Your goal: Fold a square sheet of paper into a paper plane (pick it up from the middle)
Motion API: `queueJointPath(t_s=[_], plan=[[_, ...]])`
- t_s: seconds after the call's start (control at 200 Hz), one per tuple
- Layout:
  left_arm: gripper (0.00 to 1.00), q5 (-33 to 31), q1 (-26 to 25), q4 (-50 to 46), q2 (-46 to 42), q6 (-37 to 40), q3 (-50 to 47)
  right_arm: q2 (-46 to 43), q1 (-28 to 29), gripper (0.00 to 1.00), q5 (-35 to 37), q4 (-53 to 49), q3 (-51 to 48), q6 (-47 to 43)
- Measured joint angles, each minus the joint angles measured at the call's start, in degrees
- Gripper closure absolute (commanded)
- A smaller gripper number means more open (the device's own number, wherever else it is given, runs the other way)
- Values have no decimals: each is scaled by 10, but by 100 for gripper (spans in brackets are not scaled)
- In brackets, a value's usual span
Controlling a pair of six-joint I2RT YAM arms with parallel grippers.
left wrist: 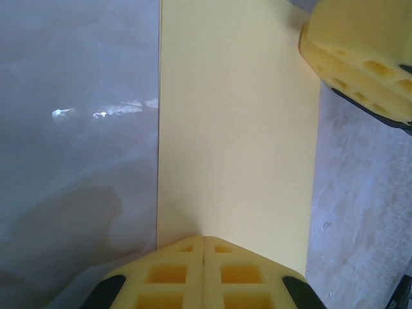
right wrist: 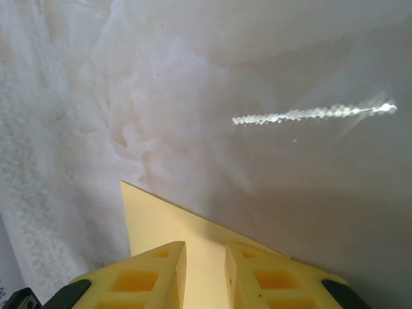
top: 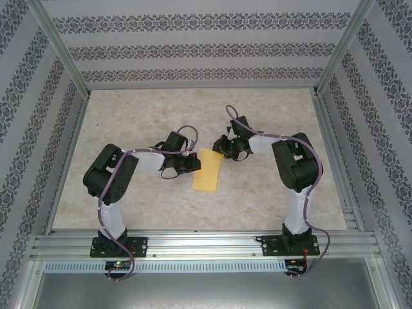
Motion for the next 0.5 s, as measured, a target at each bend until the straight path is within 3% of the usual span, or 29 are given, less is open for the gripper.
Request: queueJointPath(t_s=[0.5], plan=[[100, 0, 0, -7, 1, 6, 4, -1, -15, 75, -7, 4, 4, 4]])
